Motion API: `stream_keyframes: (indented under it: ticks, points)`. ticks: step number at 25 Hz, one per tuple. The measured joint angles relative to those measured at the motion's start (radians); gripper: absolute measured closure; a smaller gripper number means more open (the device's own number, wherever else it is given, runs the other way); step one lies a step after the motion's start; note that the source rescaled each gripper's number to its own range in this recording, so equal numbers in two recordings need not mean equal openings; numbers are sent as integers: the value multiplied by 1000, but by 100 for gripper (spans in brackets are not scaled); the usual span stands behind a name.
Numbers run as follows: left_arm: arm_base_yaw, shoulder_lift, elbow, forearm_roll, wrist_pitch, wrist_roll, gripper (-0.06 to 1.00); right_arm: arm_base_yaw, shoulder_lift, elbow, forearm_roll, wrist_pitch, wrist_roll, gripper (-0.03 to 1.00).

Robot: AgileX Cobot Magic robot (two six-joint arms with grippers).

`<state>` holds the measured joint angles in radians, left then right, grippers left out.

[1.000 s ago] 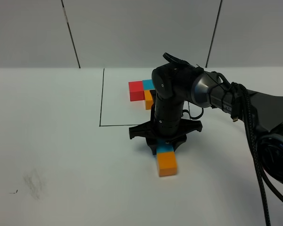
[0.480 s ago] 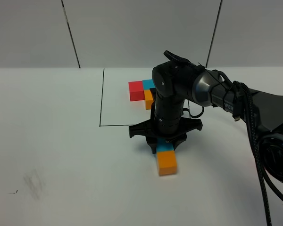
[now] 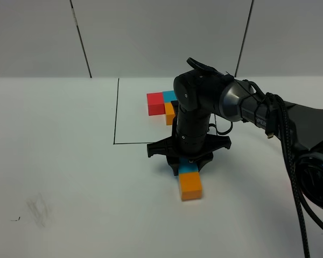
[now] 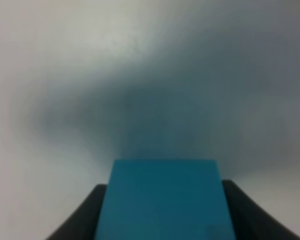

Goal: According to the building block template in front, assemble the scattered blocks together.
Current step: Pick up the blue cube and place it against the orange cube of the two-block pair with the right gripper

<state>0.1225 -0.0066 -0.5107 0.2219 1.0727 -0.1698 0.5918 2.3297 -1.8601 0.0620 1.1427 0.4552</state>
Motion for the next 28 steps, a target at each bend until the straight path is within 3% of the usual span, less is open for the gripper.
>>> stream_keyframes:
  ticks: [16, 18, 28]
  points:
    - [0, 0, 0, 0, -1, 0, 10, 0, 27, 0, 11, 5, -17, 96]
    - [0, 0, 0, 0, -1, 0, 10, 0, 27, 0, 11, 5, -17, 92]
    - [0, 0, 0, 1, -1, 0, 10, 0, 27, 0, 11, 5, -16, 54]
